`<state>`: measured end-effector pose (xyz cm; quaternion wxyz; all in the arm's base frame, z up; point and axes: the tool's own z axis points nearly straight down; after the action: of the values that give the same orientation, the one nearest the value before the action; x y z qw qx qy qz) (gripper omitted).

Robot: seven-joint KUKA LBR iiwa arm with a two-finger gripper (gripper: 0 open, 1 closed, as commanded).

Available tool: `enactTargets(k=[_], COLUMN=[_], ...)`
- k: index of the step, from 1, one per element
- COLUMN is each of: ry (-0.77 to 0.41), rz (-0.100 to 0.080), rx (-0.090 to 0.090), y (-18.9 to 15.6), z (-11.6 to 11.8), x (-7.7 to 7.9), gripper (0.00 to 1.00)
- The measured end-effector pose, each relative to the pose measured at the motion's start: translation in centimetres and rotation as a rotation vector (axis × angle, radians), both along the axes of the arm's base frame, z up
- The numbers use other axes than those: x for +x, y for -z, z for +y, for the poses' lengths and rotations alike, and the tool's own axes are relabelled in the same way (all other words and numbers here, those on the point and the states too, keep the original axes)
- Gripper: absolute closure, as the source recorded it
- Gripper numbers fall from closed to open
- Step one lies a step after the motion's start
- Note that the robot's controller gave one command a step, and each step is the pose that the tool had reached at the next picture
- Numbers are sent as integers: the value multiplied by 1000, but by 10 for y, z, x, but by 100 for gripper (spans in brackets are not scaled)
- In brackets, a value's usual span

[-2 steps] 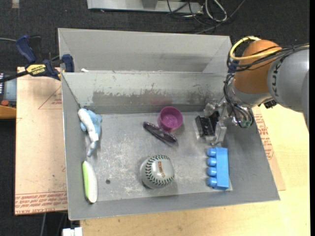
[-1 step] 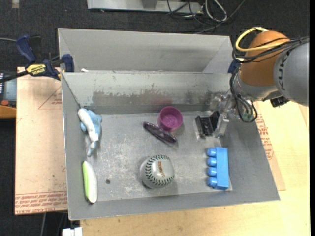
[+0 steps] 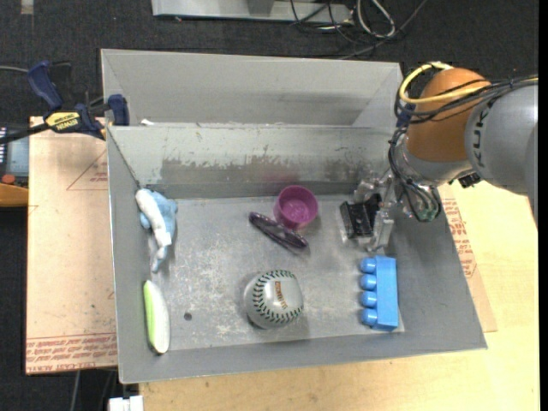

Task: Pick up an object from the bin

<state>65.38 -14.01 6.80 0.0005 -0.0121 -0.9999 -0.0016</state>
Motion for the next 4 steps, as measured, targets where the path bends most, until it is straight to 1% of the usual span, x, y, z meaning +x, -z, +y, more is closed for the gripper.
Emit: enactTargets(k=[1,2,3,4], ry=[373,3,3,3], rz=[-8,-9,-9,-4], rx=[0,-1,-1,0], y=[-2,-3,-3,-6], z=[-5,0,0,0], x=[-1,2,2,1], gripper=[0,100,100,100])
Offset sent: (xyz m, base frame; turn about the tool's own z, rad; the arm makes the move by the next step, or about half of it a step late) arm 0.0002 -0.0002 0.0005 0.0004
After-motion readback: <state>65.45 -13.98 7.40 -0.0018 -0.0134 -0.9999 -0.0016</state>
